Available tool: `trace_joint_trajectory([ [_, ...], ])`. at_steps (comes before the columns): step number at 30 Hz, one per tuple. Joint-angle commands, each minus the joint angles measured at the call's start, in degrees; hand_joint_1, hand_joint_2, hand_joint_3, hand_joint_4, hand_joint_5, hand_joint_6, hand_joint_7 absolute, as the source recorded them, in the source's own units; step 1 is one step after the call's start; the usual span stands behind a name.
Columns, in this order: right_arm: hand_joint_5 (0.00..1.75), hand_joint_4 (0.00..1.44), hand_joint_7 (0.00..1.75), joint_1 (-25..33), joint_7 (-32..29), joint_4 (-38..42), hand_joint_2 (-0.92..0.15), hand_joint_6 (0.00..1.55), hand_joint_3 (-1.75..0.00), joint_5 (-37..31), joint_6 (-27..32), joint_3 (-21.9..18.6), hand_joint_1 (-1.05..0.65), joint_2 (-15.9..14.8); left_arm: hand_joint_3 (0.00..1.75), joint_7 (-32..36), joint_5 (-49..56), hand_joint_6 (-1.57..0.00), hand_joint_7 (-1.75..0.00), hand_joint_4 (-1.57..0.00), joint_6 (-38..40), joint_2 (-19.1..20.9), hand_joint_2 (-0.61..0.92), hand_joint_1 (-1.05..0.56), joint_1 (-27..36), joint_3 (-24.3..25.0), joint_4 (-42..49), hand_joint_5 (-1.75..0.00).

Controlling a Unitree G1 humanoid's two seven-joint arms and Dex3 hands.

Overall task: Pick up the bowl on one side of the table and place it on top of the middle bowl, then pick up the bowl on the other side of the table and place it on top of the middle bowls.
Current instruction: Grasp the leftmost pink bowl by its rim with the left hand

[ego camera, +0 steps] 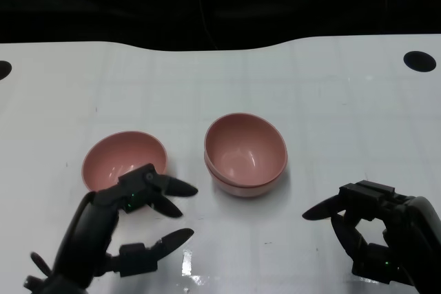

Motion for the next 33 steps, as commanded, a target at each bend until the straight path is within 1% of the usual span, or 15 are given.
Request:
trace_joint_trajectory([
  [1,1.74,0.92,1.34,0.15,0.86,0.50,-0.18,0.90,-1.62,0.74,0.62,-0.43,-0.04,0.38,0.06,2.24,4.71,-0.56,-0.40,-0.45,3.23,2.49,0.92,-0.39,0.34,1.50,-4.28,-0.89],
  [3,1.74,0.93,1.39,0.11,0.84,0.48,-0.16,0.89,-1.66,0.39,1.06,-0.58,-0.05,0.66,0.05,2.54,7.04,-0.55,-0.34,-0.42,6.08,3.53,0.92,-0.42,0.68,1.75,-7.13,-0.88],
  [4,1.75,0.95,1.44,0.14,0.82,0.44,-0.15,0.87,-1.68,0.19,1.31,-0.62,-0.06,0.78,0.04,2.29,8.11,-0.50,-0.27,-0.36,7.86,4.20,0.92,-0.44,0.93,1.93,-8.88,-0.84],
  [7,1.75,0.97,1.53,0.16,0.80,0.58,-0.13,0.85,-1.71,-0.30,1.92,-0.60,-0.08,0.99,0.02,3.11,12.55,-0.46,-0.14,-0.28,10.58,6.22,0.92,-0.45,1.00,2.64,-12.31,-0.80],
  [9,1.75,0.98,1.56,0.27,0.93,0.20,-0.12,0.85,-1.73,-0.71,2.69,-0.53,-0.09,1.09,0.01,4.39,17.05,-0.45,-0.11,-0.28,12.36,7.65,0.92,-0.47,0.86,3.06,-14.15,-0.78],
  [12,1.75,0.99,1.59,0.21,1.32,0.16,-0.10,0.84,-1.74,-0.60,3.41,-0.44,-0.08,1.17,0.03,6.62,25.67,-0.43,-0.06,-0.28,16.31,9.52,0.92,-0.55,0.47,3.00,-16.87,-0.67],
  [13,1.75,0.99,1.60,0.18,1.44,0.18,-0.10,0.84,-1.74,-0.53,3.53,-0.45,-0.08,1.17,0.04,7.19,27.69,-0.43,-0.04,-0.29,17.37,9.86,0.92,-0.56,0.38,2.77,-17.44,-0.60],
  [16,1.75,1.00,1.62,0.23,1.68,0.07,-0.10,0.83,-1.74,-0.68,4.52,-0.51,-0.10,1.23,0.02,8.83,35.76,-0.42,-0.01,-0.29,20.98,11.24,0.91,-0.56,-0.81,1.29,-18.56,-0.50],
  [20,1.75,0.99,1.62,0.37,1.90,-0.32,-0.11,0.82,-1.72,-0.89,5.48,-0.28,-0.09,1.47,0.01,8.91,43.09,-0.39,0.00,-0.28,25.54,12.66,0.90,-0.57,-2.51,-0.75,-18.90,-0.48],
  [21,1.75,0.99,1.62,0.35,1.91,-0.35,-0.11,0.82,-1.72,-0.99,5.73,-0.24,-0.09,1.53,0.00,8.58,44.92,-0.39,0.00,-0.29,26.67,13.12,0.90,-0.57,-3.25,-1.59,-18.47,-0.48],
  [23,1.75,0.99,1.61,0.33,1.96,-0.43,-0.11,0.81,-1.70,-1.14,6.13,-0.20,-0.09,1.63,0.00,7.92,47.32,-0.45,-0.02,-0.36,28.69,13.68,0.88,-0.57,-4.32,-3.01,-17.86,-0.47],
  [24,1.75,0.99,1.61,0.31,2.09,-0.44,-0.11,0.81,-1.70,-1.07,6.24,-0.20,-0.09,1.63,0.00,7.58,48.53,-0.45,-0.02,-0.38,29.79,13.86,0.88,-0.57,-5.21,-4.06,-16.85,-0.46],
  [26,1.75,0.98,1.60,0.31,2.27,-0.48,-0.11,0.81,-1.70,-0.96,6.40,-0.21,-0.09,1.64,0.00,7.11,50.41,-0.49,-0.02,-0.47,31.49,14.24,0.87,-0.56,-6.80,-5.91,-14.90,-0.39],
  [31,1.75,0.98,1.59,0.32,2.54,-0.63,-0.11,0.82,-1.69,-0.88,6.53,-0.21,-0.09,1.80,0.01,3.61,53.13,-0.54,-0.02,-0.51,35.24,15.41,0.89,-0.55,-11.09,-10.26,-9.67,-0.33],
  [33,1.75,0.98,1.58,0.30,2.54,-0.56,-0.11,0.82,-1.68,-0.99,6.52,-0.19,-0.09,1.90,0.00,2.19,54.13,-0.57,-0.02,-0.55,36.70,15.55,0.89,-0.54,-13.32,-12.39,-6.60,-0.27],
])
